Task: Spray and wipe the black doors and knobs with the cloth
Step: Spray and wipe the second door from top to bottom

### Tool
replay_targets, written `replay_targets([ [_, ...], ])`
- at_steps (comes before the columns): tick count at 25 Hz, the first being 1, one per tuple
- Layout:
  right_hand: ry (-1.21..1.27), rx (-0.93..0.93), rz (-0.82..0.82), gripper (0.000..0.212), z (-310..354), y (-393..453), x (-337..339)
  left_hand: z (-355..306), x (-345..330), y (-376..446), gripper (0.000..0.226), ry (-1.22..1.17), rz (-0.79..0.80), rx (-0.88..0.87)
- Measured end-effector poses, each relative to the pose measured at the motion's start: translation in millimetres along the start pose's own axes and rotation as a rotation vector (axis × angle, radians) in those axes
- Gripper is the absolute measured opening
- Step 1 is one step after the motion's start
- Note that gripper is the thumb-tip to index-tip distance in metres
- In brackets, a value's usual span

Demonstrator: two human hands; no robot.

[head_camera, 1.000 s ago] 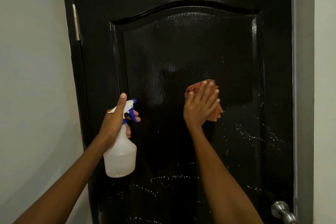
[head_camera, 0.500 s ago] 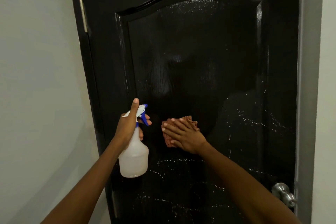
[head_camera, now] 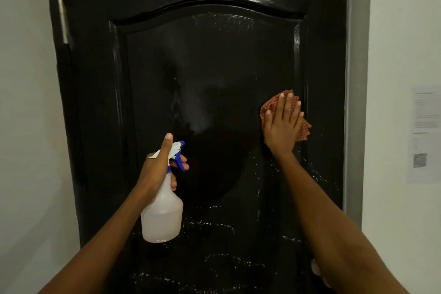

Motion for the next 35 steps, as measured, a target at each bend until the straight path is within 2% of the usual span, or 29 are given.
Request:
replay_targets([
  [2,-0.029,0.184,0.024,0.071,8,-36,-19,4,-17,-1,0.081,-0.005,-0.033,-0.009],
  [5,-0.075,0.745,0.080,0.071,-3,-122,-59,13,-41,-9,0.081,-0.005,-0.082,-0.003],
  [8,-0.182,1.319,0.210,0.067,-36,-186,-93,25,-62,-27,0.080,-0.010,-0.133,0.019],
  [10,-0.209,1.455,0.261,0.066,-49,-191,-97,32,-78,-39,0.081,0.001,-0.148,0.026],
  [12,-0.204,1.356,0.247,0.067,-50,-162,-81,32,-94,-45,0.080,0.021,-0.150,0.029],
  [18,-0.133,0.722,-0.018,0.070,-80,14,5,14,-145,-39,0.082,0.016,-0.142,-0.009],
  [21,-0.062,0.495,-0.020,0.071,-83,56,25,12,-168,-37,0.081,-0.006,-0.118,0.005],
  [25,-0.023,0.408,0.053,0.074,-101,-7,-1,18,-187,-42,0.081,-0.012,-0.102,0.026],
  [30,-0.083,0.507,0.229,0.077,-161,-103,-25,18,-207,-49,0.082,0.009,-0.059,0.071],
  [33,-0.109,0.510,0.245,0.076,-155,-80,-17,10,-220,-49,0.083,0.028,-0.051,0.075],
  [35,-0.106,0.494,0.185,0.075,-139,-39,-4,5,-227,-48,0.082,0.035,-0.045,0.071],
])
Point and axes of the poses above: each hand's wrist, its own y-axis towards the middle knuckle, its own x-axis out of the back of the hand, z = x × y, the point moved 2 cm from there along y, towards the middle knuckle, and after that the axes turned 6 degrees about -y, right-handed, at the moved point
